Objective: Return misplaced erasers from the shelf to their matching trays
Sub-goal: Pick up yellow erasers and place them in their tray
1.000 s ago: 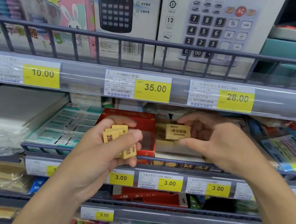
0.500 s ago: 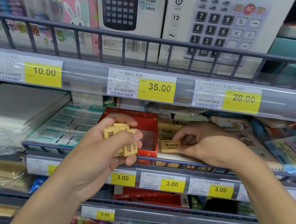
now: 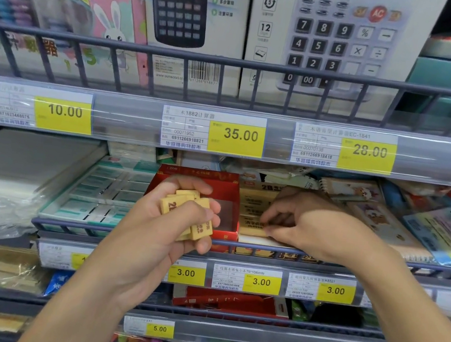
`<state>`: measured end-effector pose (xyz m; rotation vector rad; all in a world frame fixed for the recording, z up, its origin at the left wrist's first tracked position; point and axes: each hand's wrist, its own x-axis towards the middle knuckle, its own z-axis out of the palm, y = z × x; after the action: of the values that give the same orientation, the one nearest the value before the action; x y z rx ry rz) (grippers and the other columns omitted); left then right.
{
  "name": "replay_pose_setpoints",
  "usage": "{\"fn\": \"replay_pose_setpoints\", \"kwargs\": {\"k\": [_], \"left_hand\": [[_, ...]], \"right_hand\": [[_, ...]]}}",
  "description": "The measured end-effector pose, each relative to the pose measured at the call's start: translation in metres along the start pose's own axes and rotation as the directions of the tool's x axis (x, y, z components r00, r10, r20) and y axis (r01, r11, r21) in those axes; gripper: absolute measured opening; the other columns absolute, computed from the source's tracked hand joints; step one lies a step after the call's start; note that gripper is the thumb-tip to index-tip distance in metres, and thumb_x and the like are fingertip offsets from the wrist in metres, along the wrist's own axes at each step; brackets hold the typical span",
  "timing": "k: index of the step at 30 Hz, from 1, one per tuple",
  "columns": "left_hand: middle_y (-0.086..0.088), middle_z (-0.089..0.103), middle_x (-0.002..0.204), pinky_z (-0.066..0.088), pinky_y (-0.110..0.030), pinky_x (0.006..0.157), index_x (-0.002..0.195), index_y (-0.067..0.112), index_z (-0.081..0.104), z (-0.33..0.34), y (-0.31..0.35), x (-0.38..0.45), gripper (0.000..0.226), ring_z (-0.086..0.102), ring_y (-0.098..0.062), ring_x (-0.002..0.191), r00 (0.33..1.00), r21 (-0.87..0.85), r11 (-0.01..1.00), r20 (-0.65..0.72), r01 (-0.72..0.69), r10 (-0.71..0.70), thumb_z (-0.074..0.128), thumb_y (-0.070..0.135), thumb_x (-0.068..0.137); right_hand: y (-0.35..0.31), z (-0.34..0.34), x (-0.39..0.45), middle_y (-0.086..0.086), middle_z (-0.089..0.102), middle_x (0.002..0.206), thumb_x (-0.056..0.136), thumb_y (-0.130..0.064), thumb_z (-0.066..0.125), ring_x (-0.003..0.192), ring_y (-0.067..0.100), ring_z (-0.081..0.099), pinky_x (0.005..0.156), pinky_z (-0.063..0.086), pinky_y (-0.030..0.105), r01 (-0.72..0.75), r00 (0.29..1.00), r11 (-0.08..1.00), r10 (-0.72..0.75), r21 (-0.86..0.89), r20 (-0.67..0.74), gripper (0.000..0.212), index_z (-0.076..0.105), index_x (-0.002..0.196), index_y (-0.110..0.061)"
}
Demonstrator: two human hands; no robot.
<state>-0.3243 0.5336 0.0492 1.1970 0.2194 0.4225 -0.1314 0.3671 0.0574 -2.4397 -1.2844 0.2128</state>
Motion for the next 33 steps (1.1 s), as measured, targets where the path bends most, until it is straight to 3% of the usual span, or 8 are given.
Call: {"fn": "replay_pose_setpoints", "kwargs": {"k": [8, 12, 15, 19, 23, 27, 31, 33], "left_hand": [[-0.013, 0.075, 0.089, 0.054, -0.026, 0.056, 0.089, 0.023, 0.079, 0.002, 0.001, -0.003, 0.02, 0.067, -0.023, 0.071, 1.0, -0.008, 1.0, -0.008, 0.009, -0.009, 0.083, 0.014, 0.072], [-0.014, 0.075, 0.09, 0.055, -0.026, 0.054, 0.092, 0.022, 0.08, 0.006, 0.002, -0.008, 0.022, 0.073, -0.022, 0.076, 1.0, -0.019, 1.0, 0.007, 0.005, -0.004, 0.09, 0.021, 0.073], [-0.016, 0.075, 0.09, 0.053, -0.026, 0.048, 0.091, 0.022, 0.08, 0.009, 0.002, -0.01, 0.018, 0.074, -0.023, 0.079, 1.0, -0.007, 1.0, 0.023, 0.003, -0.003, 0.083, 0.026, 0.074], [-0.016, 0.074, 0.086, 0.05, -0.026, 0.043, 0.094, 0.019, 0.08, 0.011, 0.001, -0.011, 0.017, 0.073, -0.022, 0.074, 1.0, -0.01, 1.0, 0.025, -0.005, 0.006, 0.082, 0.025, 0.078], [-0.014, 0.073, 0.085, 0.049, -0.025, 0.045, 0.096, 0.017, 0.078, 0.01, 0.001, -0.012, 0.03, 0.067, -0.02, 0.066, 0.999, -0.002, 1.0, 0.04, -0.022, 0.022, 0.087, 0.031, 0.071], [-0.014, 0.073, 0.087, 0.053, -0.025, 0.05, 0.099, 0.016, 0.076, 0.013, 0.0, -0.013, 0.034, 0.065, -0.019, 0.064, 0.997, -0.005, 1.0, 0.075, -0.017, 0.018, 0.086, 0.034, 0.072], [-0.018, 0.078, 0.101, 0.061, -0.028, 0.062, 0.1, 0.016, 0.077, 0.012, 0.001, -0.014, 0.028, 0.076, -0.023, 0.082, 0.997, -0.042, 0.999, 0.071, -0.025, 0.028, 0.087, 0.031, 0.079], [-0.018, 0.078, 0.102, 0.062, -0.03, 0.064, 0.099, 0.015, 0.077, 0.011, 0.0, -0.014, 0.027, 0.077, -0.025, 0.092, 0.998, -0.036, 0.999, 0.049, -0.038, 0.039, 0.083, 0.027, 0.076]], "right_hand": [[0.002, 0.001, 0.006, -0.025, 0.065, 0.085, 0.086, -0.039, 0.072, 0.077, -0.011, 0.059, 0.064, 0.041, 0.007, -0.015, 0.999, 1.0, 0.016, -0.025, 0.031, 0.009, 0.066, 0.092, -0.042], [-0.008, -0.003, -0.004, -0.025, 0.059, 0.105, 0.085, -0.051, 0.07, 0.092, 0.005, 0.059, 0.075, 0.043, 0.019, -0.028, 0.999, 0.992, 0.026, -0.125, -0.02, 0.034, 0.059, 0.117, -0.046], [-0.034, -0.002, -0.026, -0.019, 0.062, 0.108, 0.081, -0.055, 0.069, 0.087, 0.008, 0.063, 0.077, 0.055, 0.032, 0.179, 0.978, 0.971, -0.157, 0.16, -0.138, 0.048, 0.054, 0.127, -0.05], [-0.061, 0.009, -0.046, -0.006, 0.056, 0.103, 0.091, -0.017, 0.067, 0.089, 0.017, 0.062, 0.073, 0.055, 0.034, 0.431, 0.897, 0.848, -0.365, 0.308, -0.25, 0.048, 0.059, 0.133, -0.039], [-0.066, 0.012, -0.048, -0.01, 0.053, 0.106, 0.091, -0.021, 0.071, 0.088, 0.012, 0.059, 0.075, 0.054, 0.03, 0.394, 0.917, 0.806, -0.313, 0.441, -0.248, 0.038, 0.067, 0.125, -0.035], [-0.073, 0.021, -0.047, -0.012, 0.055, 0.102, 0.085, -0.026, 0.078, 0.088, 0.011, 0.058, 0.075, 0.051, 0.027, 0.386, 0.911, 0.831, -0.274, 0.4, -0.309, 0.023, 0.072, 0.106, -0.032], [-0.07, 0.021, -0.047, 0.009, 0.069, 0.096, 0.084, -0.009, 0.08, 0.086, 0.03, 0.065, 0.079, 0.058, 0.046, 0.389, 0.913, 0.655, -0.18, 0.648, -0.366, 0.022, 0.071, 0.103, -0.016], [-0.066, 0.02, -0.048, 0.009, 0.073, 0.094, 0.084, -0.003, 0.078, 0.085, 0.029, 0.067, 0.076, 0.06, 0.04, 0.378, 0.919, 0.536, -0.117, 0.755, -0.377, 0.022, 0.069, 0.104, -0.009]]}}
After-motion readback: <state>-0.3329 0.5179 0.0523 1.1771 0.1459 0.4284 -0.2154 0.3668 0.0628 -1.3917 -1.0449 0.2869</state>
